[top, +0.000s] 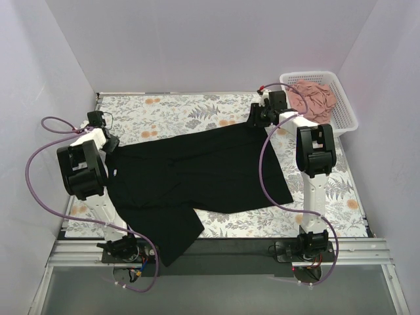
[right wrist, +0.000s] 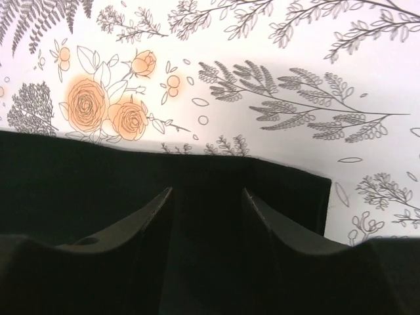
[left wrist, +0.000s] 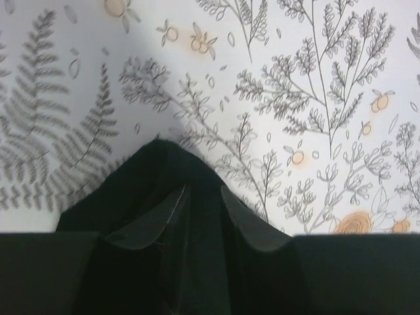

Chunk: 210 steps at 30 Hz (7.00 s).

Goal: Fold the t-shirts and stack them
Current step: Fold the tshirt

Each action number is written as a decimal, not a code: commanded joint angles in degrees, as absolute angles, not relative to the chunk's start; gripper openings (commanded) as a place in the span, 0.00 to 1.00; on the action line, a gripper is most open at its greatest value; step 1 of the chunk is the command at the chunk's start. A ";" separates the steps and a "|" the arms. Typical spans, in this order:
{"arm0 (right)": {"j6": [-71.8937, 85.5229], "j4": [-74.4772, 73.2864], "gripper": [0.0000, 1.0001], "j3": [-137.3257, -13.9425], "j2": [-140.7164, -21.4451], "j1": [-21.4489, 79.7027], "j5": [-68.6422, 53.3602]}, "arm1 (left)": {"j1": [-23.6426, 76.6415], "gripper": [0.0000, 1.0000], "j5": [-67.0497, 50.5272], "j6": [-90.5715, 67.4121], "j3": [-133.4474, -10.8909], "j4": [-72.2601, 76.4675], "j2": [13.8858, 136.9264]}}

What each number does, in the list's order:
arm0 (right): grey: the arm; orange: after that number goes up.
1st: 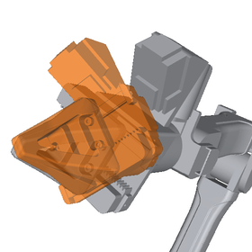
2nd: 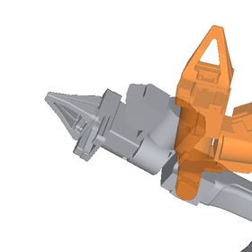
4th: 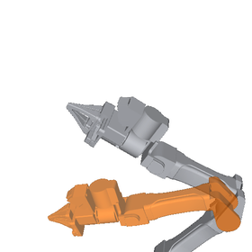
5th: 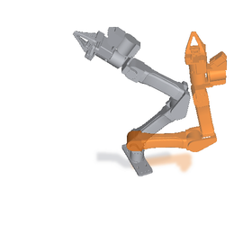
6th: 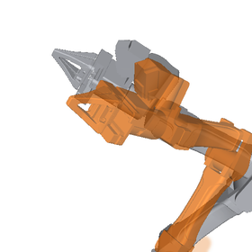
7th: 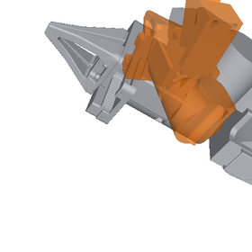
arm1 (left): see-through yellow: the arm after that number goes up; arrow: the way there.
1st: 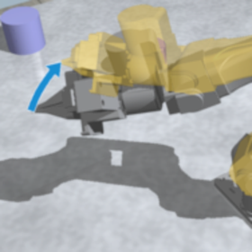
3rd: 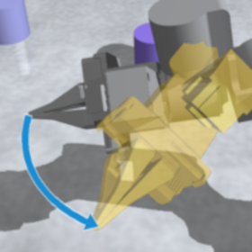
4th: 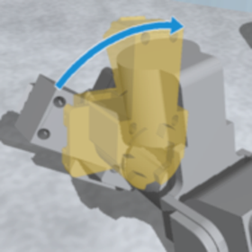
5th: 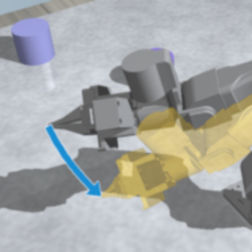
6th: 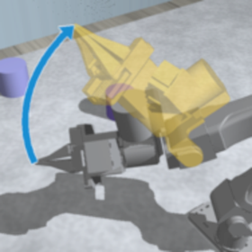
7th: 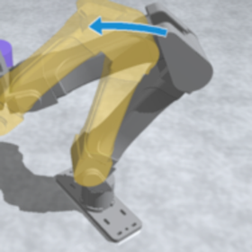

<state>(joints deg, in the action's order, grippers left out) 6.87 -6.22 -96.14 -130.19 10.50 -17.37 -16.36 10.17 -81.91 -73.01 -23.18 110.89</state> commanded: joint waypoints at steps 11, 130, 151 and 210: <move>14.77 -9.23 0.55 -102.56 -137.10 3.60 -17.58 | -16.17 0.25 3.71 -82.36 -85.68 -23.82 124.71; 10.63 -15.02 0.73 -69.01 -98.19 12.22 -5.98 | 4.66 0.61 17.03 -79.19 -80.26 -37.88 98.02; 12.75 -16.35 0.73 -43.24 -69.87 12.92 -7.03 | -1.91 0.66 19.16 -82.71 -44.74 -39.12 70.66; 19.77 -18.90 0.72 -39.02 -68.64 9.59 8.70 | -9.23 0.00 10.37 -76.73 -44.12 -32.70 83.94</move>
<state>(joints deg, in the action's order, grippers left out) 17.15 -18.00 -39.81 -69.04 11.53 4.40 -10.31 12.53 -76.51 -45.32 -30.94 85.97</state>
